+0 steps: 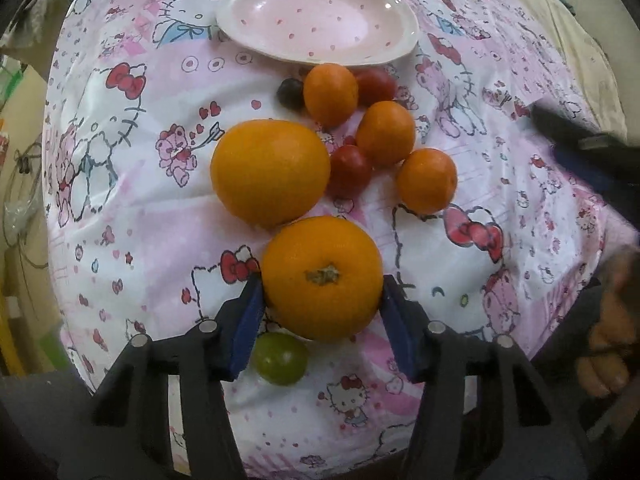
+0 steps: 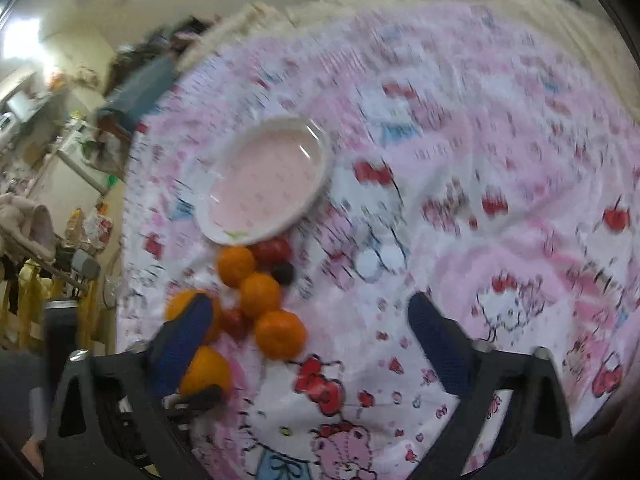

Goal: Organize fruits
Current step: 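Lower the left gripper onto a large orange and close on it, then carry the large orange toward the plate with left while right grasps a mandarin and sets it on the plate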

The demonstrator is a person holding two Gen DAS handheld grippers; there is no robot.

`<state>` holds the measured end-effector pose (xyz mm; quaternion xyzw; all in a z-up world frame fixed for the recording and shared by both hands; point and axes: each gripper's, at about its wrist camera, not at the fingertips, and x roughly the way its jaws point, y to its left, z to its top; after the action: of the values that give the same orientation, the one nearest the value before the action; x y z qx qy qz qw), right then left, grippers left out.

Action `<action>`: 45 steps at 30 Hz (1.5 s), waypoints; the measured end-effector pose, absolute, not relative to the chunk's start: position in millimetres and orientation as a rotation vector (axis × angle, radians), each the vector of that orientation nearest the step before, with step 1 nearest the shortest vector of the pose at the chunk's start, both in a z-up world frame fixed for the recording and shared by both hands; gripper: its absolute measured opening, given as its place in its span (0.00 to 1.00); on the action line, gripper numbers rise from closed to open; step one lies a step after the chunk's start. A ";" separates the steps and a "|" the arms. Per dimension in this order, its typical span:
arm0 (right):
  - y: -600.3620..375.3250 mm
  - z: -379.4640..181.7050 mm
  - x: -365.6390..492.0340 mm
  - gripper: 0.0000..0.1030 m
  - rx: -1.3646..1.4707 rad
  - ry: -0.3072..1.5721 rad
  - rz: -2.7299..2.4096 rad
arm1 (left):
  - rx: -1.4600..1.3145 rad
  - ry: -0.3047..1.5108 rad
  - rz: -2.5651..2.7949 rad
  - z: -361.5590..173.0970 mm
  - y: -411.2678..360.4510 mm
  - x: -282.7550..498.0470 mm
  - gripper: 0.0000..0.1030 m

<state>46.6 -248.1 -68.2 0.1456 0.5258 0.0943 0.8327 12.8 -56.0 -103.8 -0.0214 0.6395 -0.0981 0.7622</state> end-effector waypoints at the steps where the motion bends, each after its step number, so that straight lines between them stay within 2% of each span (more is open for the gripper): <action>1: -247.3 -80.1 51.1 0.81 0.336 1.169 0.213 | -0.047 1.385 -0.217 -101.4 -55.0 10.5 0.51; 5: -236.7 -114.1 57.7 0.76 0.438 1.316 0.288 | -0.052 1.360 -0.247 -92.7 -43.6 2.6 0.51; 9: -212.9 -117.7 58.5 0.70 0.340 1.313 0.330 | -0.050 1.356 -0.264 -90.9 -39.0 -2.2 0.51; 12: -201.7 -124.7 58.8 0.57 0.308 1.328 0.355 | -0.036 1.327 -0.268 -84.4 -35.2 -7.8 0.51; 14: -201.9 -126.1 57.5 0.44 0.285 1.329 0.350 | -0.045 1.311 -0.268 -79.8 -29.5 -10.8 0.51; 21: -219.4 -109.9 55.1 0.43 0.371 1.304 0.357 | -0.087 1.281 -0.277 -56.3 -23.9 -2.5 0.51; 28: -242.7 -66.8 70.5 0.43 0.426 1.209 0.355 | -0.076 1.222 -0.246 -20.6 -19.5 39.6 0.51; 36: -256.2 -33.5 124.0 0.43 0.425 1.131 0.370 | -0.041 1.190 -0.219 -20.5 -26.0 116.6 0.51; 45: -240.9 -40.7 187.8 0.43 0.385 1.137 0.400 | -0.031 1.162 -0.189 -42.9 -29.1 166.4 0.51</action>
<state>187.8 -240.9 -40.7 0.1798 0.5313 0.1871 0.8065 166.4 -29.1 -42.9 -0.0145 0.5479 -0.0892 0.8316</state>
